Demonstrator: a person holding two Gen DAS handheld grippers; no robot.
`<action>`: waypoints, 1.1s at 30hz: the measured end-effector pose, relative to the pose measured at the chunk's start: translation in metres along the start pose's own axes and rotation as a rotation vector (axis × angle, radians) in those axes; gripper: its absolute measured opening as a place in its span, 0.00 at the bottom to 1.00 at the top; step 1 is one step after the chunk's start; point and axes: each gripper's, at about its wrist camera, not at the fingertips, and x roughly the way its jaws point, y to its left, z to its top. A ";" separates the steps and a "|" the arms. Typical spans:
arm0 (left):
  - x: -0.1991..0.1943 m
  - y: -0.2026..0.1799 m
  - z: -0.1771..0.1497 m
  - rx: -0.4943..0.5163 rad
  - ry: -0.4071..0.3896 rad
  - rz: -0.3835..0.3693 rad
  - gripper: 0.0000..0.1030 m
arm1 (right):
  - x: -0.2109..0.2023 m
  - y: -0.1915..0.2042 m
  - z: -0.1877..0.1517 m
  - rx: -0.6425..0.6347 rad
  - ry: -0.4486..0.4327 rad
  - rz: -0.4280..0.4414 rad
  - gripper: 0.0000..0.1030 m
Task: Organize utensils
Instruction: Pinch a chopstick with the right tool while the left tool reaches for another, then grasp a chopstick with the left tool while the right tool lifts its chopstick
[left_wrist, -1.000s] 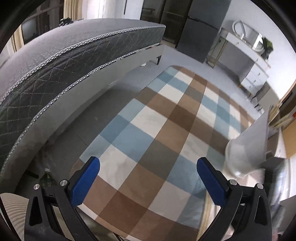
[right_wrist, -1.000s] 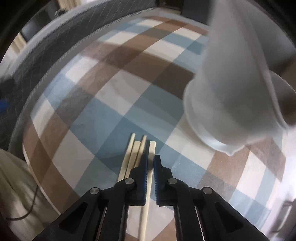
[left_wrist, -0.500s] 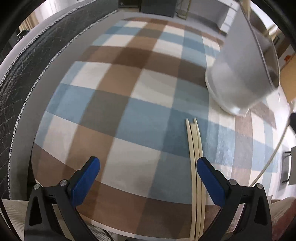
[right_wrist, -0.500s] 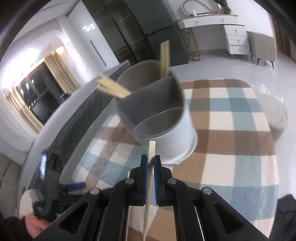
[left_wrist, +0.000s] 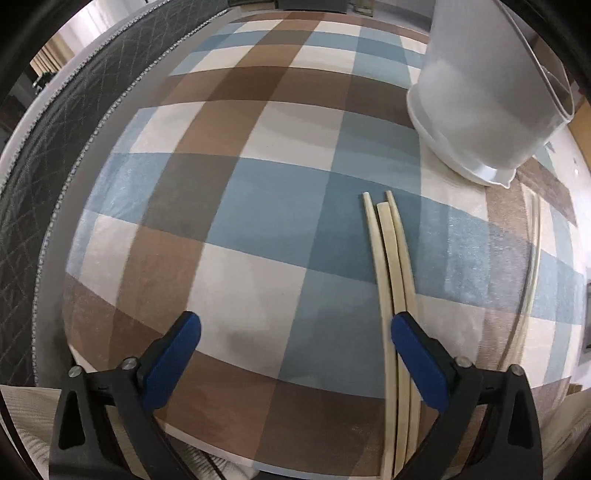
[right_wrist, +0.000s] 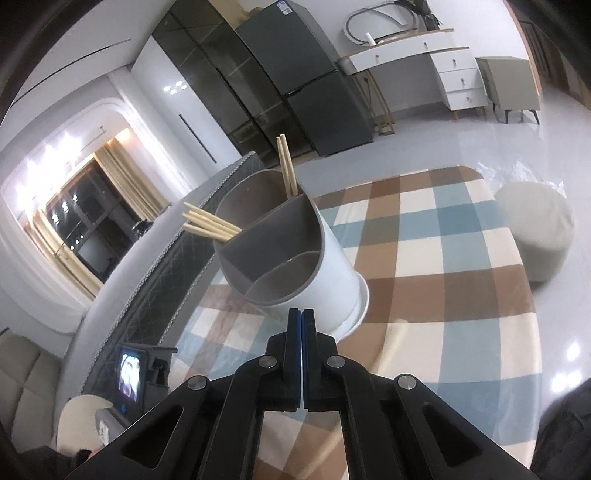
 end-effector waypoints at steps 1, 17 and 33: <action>0.002 -0.003 0.001 -0.001 0.006 0.005 0.91 | 0.000 -0.003 0.000 0.015 0.003 0.010 0.00; -0.004 -0.019 0.041 -0.014 -0.002 -0.056 0.07 | 0.003 -0.045 -0.006 0.115 0.130 -0.100 0.03; -0.042 0.021 0.038 -0.113 -0.168 -0.257 0.01 | 0.080 -0.076 -0.012 0.082 0.456 -0.450 0.28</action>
